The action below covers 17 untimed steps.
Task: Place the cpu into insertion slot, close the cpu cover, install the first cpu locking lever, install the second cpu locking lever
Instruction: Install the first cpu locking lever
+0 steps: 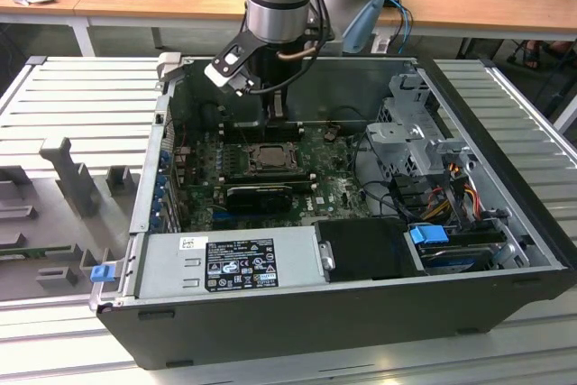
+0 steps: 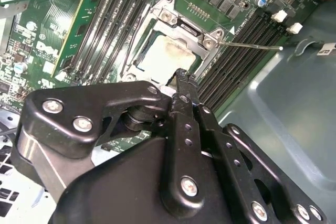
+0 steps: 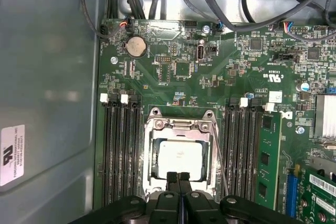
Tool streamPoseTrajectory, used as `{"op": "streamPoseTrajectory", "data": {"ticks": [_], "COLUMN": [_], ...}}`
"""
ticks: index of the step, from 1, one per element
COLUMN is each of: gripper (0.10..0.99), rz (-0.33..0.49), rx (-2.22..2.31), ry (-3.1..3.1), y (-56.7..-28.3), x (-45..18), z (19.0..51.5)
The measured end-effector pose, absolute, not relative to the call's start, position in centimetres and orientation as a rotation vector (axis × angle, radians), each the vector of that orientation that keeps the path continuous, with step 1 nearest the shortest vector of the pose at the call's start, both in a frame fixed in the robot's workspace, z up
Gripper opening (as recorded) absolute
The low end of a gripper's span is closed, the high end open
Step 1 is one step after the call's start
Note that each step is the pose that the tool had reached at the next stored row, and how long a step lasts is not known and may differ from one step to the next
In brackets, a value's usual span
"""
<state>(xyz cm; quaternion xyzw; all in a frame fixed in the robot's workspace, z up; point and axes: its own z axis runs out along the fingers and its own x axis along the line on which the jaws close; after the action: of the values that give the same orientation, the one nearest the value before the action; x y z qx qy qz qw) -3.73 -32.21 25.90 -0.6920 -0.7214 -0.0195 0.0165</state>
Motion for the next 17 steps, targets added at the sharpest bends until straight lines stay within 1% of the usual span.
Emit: {"op": "streamPoseTrajectory", "data": {"ticks": [17], "gripper": [0.106], "rz": [-0.061], "rx": [-2.151], "ry": [-2.243], "y": [-32.2], "x": [-3.7], "z": [29.2]}}
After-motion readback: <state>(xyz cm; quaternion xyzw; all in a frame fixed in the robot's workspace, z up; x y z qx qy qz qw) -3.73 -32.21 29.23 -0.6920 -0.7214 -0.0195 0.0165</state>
